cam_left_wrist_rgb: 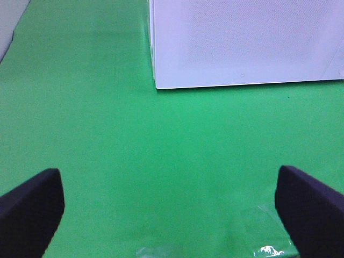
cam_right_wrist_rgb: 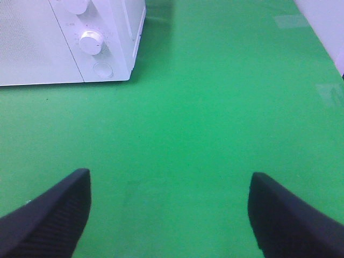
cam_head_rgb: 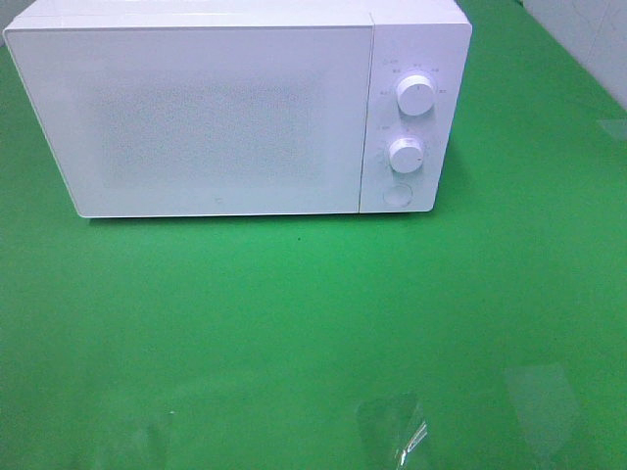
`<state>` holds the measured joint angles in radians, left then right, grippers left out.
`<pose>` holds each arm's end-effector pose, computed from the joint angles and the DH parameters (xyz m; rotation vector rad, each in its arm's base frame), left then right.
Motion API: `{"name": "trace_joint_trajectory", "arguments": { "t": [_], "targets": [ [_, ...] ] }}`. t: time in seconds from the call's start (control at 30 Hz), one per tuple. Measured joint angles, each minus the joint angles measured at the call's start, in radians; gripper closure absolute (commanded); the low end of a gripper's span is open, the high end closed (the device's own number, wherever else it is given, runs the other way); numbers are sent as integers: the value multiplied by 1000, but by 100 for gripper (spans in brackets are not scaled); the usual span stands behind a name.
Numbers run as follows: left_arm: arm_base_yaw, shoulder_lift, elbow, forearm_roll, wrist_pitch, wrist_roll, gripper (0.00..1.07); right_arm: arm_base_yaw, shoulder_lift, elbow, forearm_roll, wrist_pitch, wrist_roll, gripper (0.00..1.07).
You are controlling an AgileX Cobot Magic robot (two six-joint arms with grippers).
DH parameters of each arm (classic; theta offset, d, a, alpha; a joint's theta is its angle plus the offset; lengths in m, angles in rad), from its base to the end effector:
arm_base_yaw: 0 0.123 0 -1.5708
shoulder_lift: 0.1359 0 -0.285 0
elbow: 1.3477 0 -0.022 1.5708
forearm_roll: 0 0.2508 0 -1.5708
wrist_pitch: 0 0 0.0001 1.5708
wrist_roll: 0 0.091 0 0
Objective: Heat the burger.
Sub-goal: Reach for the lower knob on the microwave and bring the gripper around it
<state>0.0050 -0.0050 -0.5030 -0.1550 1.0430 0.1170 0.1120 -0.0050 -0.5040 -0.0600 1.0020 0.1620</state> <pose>-0.0057 -0.0122 0.2803 0.1187 2.0072 -0.1069 -0.0034 -0.0050 0.2833 0.0504 1.9762 0.1075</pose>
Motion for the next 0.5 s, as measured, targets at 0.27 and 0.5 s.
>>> {"name": "trace_joint_trajectory", "arguments": {
  "t": [0.27, 0.5],
  "targets": [
    [0, 0, 0, 0, 0, 0, 7, 0, 0, 0, 0, 0, 0, 32],
    [0, 0, 0, 0, 0, 0, 7, 0, 0, 0, 0, 0, 0, 32]
  ]
}}
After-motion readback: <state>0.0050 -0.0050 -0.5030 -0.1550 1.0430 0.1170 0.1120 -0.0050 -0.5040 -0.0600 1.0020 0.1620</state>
